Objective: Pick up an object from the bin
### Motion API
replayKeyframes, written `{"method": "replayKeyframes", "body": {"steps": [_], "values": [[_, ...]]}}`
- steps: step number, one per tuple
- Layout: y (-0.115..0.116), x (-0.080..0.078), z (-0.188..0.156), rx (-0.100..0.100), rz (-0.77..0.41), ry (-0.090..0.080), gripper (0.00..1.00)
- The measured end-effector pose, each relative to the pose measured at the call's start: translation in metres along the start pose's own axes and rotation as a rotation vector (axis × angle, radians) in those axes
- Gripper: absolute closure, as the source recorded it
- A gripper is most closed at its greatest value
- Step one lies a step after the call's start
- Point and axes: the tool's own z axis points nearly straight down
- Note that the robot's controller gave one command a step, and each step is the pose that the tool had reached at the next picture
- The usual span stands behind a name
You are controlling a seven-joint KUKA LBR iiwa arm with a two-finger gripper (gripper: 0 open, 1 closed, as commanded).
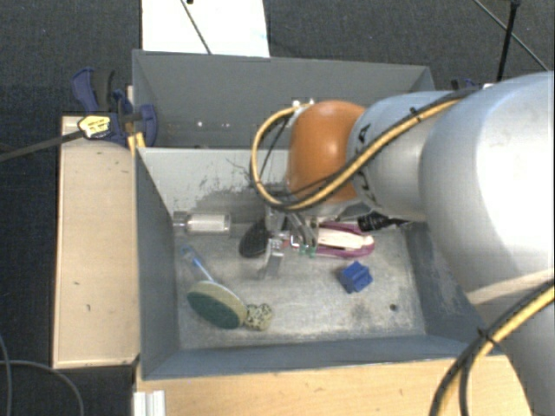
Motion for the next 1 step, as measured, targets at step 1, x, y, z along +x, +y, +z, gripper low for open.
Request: {"method": "replayKeyframes", "body": {"steps": [1], "values": [[-0.0002,-0.0001,-0.0001,0.000,-0.001,0.000,1.00]]}}
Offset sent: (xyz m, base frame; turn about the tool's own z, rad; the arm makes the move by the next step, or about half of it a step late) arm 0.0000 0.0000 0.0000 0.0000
